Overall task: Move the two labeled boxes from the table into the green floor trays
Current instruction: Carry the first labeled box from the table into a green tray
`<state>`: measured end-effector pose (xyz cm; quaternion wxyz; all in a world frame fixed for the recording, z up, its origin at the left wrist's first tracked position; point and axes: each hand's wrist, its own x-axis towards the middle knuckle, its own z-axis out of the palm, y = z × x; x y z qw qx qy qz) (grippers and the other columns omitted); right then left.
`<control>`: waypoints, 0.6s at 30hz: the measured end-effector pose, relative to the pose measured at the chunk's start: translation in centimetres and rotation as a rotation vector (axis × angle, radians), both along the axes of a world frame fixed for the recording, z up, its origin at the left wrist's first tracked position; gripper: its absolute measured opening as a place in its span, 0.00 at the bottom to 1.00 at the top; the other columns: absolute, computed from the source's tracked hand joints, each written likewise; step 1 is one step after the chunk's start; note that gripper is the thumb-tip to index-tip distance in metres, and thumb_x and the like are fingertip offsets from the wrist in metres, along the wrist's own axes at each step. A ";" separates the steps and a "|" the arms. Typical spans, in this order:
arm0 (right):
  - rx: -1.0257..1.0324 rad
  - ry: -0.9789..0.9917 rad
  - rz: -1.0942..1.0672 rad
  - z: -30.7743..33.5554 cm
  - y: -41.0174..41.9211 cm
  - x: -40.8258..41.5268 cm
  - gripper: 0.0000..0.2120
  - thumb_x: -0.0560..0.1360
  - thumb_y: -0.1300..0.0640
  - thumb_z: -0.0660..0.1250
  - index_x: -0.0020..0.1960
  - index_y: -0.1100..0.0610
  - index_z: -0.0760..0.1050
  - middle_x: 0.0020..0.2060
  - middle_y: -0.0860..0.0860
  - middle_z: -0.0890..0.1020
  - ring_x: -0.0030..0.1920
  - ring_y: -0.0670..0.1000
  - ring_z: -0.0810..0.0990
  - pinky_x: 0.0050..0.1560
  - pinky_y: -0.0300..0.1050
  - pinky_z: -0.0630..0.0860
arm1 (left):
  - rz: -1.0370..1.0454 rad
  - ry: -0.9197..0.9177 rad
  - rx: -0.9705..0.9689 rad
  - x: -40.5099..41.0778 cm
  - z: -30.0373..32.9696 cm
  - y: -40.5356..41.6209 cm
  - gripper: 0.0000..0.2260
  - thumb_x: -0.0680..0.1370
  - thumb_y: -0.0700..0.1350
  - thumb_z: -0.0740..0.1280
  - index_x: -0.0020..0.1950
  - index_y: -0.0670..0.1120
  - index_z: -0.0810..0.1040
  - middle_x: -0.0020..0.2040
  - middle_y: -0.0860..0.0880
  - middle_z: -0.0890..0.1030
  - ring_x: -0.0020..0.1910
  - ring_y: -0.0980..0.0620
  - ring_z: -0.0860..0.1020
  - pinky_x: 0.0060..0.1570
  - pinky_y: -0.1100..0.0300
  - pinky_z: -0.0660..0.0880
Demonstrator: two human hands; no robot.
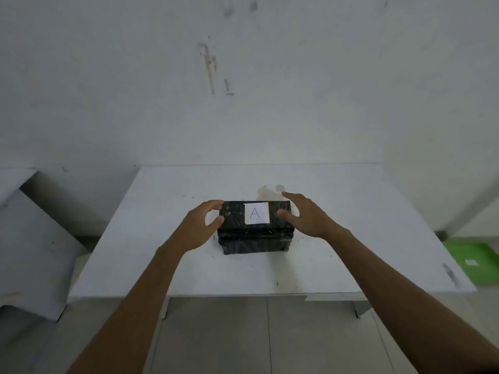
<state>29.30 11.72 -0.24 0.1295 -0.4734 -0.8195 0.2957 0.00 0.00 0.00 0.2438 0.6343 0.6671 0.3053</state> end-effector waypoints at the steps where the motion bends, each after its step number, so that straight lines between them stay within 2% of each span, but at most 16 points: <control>1: -0.010 0.016 -0.012 -0.6 0.3 -0.2 0.35 0.79 0.37 0.61 0.81 0.49 0.59 0.79 0.51 0.65 0.78 0.56 0.63 0.75 0.60 0.63 | 0.023 -0.038 0.002 0.1 -0.7 0.4 0.21 0.81 0.47 0.65 0.74 0.47 0.70 0.69 0.49 0.77 0.68 0.51 0.74 0.65 0.62 0.66; 6: -0.065 0.032 -0.080 -4.5 2.0 -1.7 0.36 0.78 0.36 0.63 0.81 0.51 0.59 0.79 0.53 0.65 0.77 0.58 0.63 0.75 0.60 0.64 | 0.107 -0.147 -0.047 0.8 -4.8 3.0 0.23 0.81 0.46 0.65 0.75 0.47 0.68 0.74 0.49 0.71 0.74 0.50 0.68 0.68 0.62 0.63; 10: -0.074 0.104 -0.168 -7.9 3.4 -2.4 0.42 0.76 0.33 0.64 0.82 0.49 0.53 0.81 0.52 0.59 0.80 0.57 0.58 0.77 0.62 0.61 | 0.184 -0.246 -0.090 0.5 -8.3 5.5 0.29 0.80 0.52 0.66 0.79 0.51 0.61 0.79 0.50 0.64 0.77 0.50 0.63 0.71 0.58 0.62; 13: -0.146 0.191 -0.250 -9.9 4.4 -2.8 0.46 0.75 0.35 0.68 0.83 0.48 0.48 0.81 0.52 0.58 0.79 0.56 0.60 0.76 0.59 0.64 | 0.251 -0.354 -0.153 0.3 -10.1 7.2 0.36 0.77 0.57 0.68 0.81 0.54 0.53 0.81 0.52 0.58 0.79 0.50 0.60 0.75 0.51 0.62; 14: -0.182 0.235 -0.276 -10.4 4.7 -2.9 0.47 0.74 0.36 0.69 0.83 0.48 0.47 0.80 0.52 0.60 0.78 0.55 0.63 0.74 0.55 0.65 | 0.263 -0.386 -0.184 0.3 -10.4 7.6 0.39 0.76 0.59 0.68 0.81 0.55 0.51 0.81 0.53 0.58 0.79 0.50 0.60 0.75 0.49 0.63; 16: -0.242 0.326 -0.310 -11.2 5.0 -3.2 0.48 0.74 0.38 0.71 0.83 0.48 0.46 0.79 0.51 0.64 0.75 0.52 0.68 0.69 0.47 0.68 | 0.273 -0.432 -0.231 0.3 -11.1 8.4 0.42 0.74 0.63 0.68 0.81 0.56 0.49 0.80 0.54 0.62 0.76 0.51 0.65 0.71 0.53 0.68; 18: -0.284 0.387 -0.329 -11.9 5.3 -3.2 0.47 0.75 0.40 0.72 0.83 0.47 0.48 0.76 0.51 0.68 0.71 0.50 0.72 0.66 0.46 0.72 | 0.281 -0.470 -0.249 0.4 -11.7 8.8 0.42 0.74 0.64 0.68 0.81 0.58 0.49 0.76 0.53 0.67 0.69 0.53 0.71 0.65 0.57 0.72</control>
